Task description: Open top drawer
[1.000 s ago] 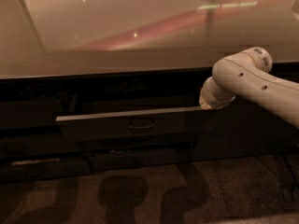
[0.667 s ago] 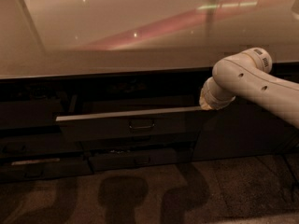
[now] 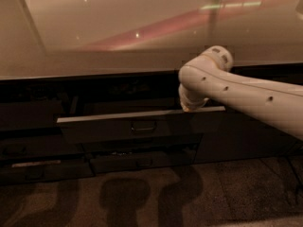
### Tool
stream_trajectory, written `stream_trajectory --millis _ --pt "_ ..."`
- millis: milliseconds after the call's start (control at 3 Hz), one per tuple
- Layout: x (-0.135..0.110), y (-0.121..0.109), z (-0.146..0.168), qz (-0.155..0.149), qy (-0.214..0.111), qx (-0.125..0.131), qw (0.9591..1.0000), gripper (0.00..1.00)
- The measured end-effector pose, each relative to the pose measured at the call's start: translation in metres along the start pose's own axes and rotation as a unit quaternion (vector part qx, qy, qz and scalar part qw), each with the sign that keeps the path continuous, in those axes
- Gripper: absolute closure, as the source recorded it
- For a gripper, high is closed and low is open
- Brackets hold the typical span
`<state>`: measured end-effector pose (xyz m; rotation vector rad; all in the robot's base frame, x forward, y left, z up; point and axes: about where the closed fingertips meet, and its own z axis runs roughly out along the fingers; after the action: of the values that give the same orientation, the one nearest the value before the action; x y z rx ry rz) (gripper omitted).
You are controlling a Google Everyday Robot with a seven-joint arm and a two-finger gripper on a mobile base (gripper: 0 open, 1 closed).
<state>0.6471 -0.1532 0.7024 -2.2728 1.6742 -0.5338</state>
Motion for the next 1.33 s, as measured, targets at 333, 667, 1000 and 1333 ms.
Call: stream_trajectory --millis 333,667,1000,1333 --pt "-0.027 -0.008 0.006 -0.027 0.008 -0.006 0.9996 1.00" --pt "-0.029 -0.009 0.007 -0.028 0.008 -0.006 0.9995 1.00" --pt "-0.024 -0.006 0.009 -0.021 -0.032 -0.005 0.9993 1.00" --pt "-0.012 -0.002 0.015 0.008 -0.117 0.005 0.9931 1.00"
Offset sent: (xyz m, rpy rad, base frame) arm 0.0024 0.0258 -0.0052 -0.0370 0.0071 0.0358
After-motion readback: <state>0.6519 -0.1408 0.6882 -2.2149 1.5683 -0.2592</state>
